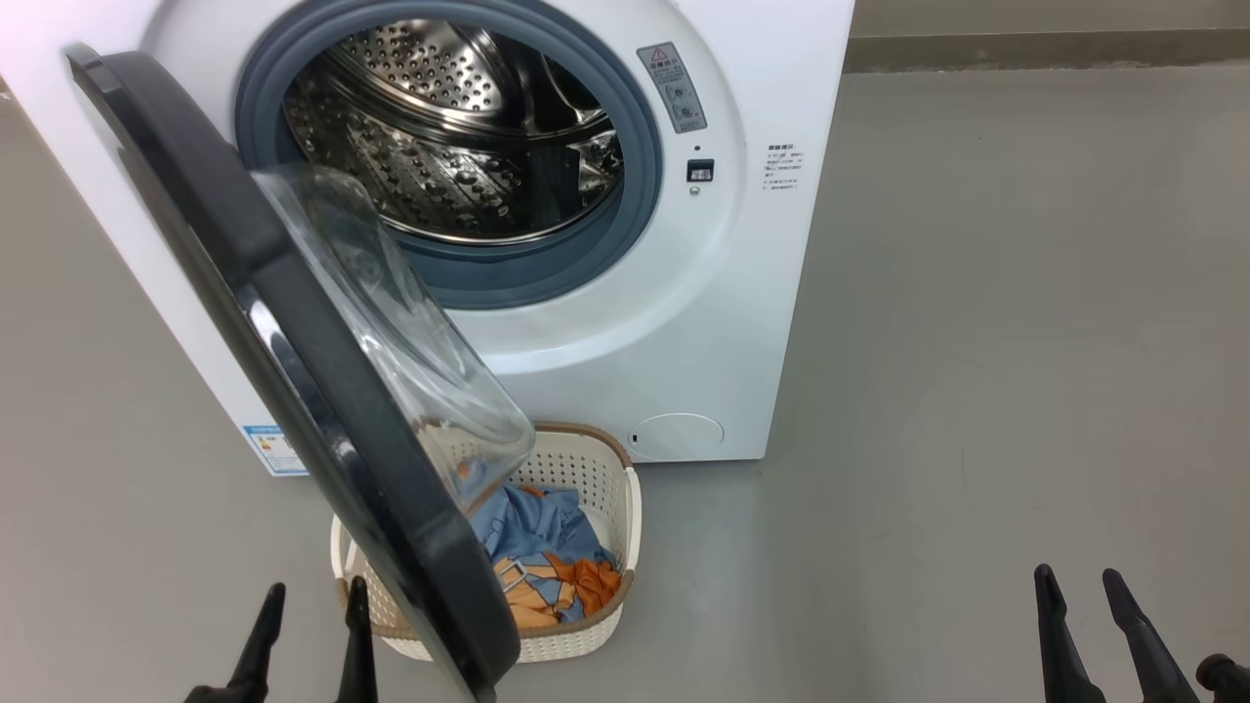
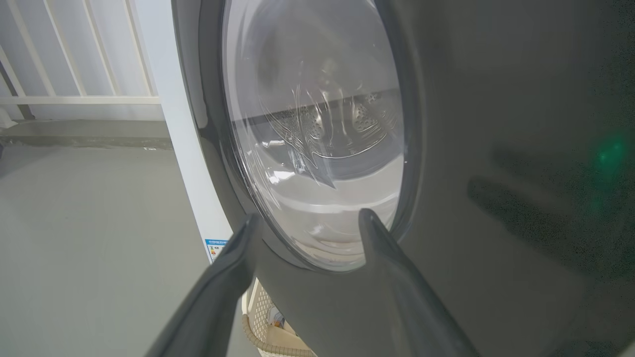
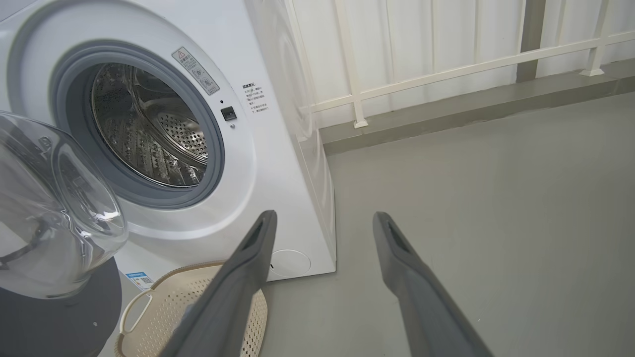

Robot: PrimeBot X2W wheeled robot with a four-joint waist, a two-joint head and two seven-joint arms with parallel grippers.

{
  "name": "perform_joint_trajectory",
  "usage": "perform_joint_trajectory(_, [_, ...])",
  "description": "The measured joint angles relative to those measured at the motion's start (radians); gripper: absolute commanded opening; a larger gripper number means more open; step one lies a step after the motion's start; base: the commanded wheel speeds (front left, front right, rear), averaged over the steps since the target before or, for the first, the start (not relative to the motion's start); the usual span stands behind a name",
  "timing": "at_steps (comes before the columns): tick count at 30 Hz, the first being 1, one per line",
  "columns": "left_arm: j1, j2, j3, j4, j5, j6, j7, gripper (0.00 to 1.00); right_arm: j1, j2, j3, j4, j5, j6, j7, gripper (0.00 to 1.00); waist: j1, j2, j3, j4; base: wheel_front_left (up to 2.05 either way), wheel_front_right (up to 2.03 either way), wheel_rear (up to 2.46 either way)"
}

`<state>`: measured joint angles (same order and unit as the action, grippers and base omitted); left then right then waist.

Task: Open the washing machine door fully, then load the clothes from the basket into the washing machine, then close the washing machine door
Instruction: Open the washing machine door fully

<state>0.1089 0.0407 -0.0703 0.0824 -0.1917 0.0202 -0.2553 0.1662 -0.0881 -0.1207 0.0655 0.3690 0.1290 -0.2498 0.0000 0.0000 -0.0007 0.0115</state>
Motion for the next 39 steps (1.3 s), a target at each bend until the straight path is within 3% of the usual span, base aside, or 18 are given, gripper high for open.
perform_joint_trajectory(2, [0.0,0.0,0.0,0.004,0.0,0.0,0.0,1.0,0.0,0.004,-0.005,0.003,0.0,0.0,0.0,1.0,0.0,0.0,0.0,0.0,0.0,0.0,0.0])
perform_joint_trajectory(4, [0.0,0.0,0.0,0.008,0.0,0.0,0.0,0.87,0.0,0.004,-0.007,0.007,0.0,0.0,0.0,1.0,0.0,0.0,0.0,0.001,0.0,0.0,0.0])
perform_joint_trajectory(5, [0.0,0.0,-0.001,0.011,-0.005,-0.001,0.0,0.65,0.0,0.004,-0.007,0.009,0.0,0.0,0.0,1.0,0.0,0.0,0.0,0.002,0.0,0.0,0.0])
perform_joint_trajectory(7, [0.0,0.0,-0.001,0.018,-0.008,-0.009,0.0,0.07,0.0,0.004,-0.008,0.01,0.0,0.0,0.0,1.0,0.0,0.0,-0.002,0.004,0.0,0.0,0.0])
perform_joint_trajectory(8, [0.0,0.0,-0.001,0.024,-0.014,-0.009,0.0,0.0,0.0,0.004,-0.008,0.01,0.0,0.0,0.0,1.0,0.0,0.0,-0.002,0.004,0.0,0.0,0.0])
perform_joint_trajectory(14, [0.0,0.0,0.007,0.042,-0.048,-0.016,0.0,0.0,0.0,0.004,-0.008,0.011,0.0,0.0,0.0,1.0,0.0,0.0,-0.006,0.014,0.0,0.0,0.0])
perform_joint_trajectory(23, [0.0,0.0,0.051,0.02,-0.087,0.007,0.0,0.0,0.0,0.004,-0.007,0.01,0.0,0.0,0.0,1.0,0.0,0.0,-0.011,0.025,0.0,0.0,0.0])
perform_joint_trajectory(33, [-0.086,-0.002,0.165,-0.142,-0.097,0.047,0.0,0.0,0.0,0.005,-0.009,0.008,0.0,0.0,0.0,1.0,0.0,0.0,-0.012,0.046,0.0,0.0,0.0])
perform_joint_trajectory(39, [-0.191,-0.002,0.153,-0.292,-0.046,0.045,-0.001,0.0,0.0,0.011,-0.016,0.007,-0.007,0.0,0.0,1.0,0.0,0.0,-0.017,0.065,0.0,0.0,0.0])
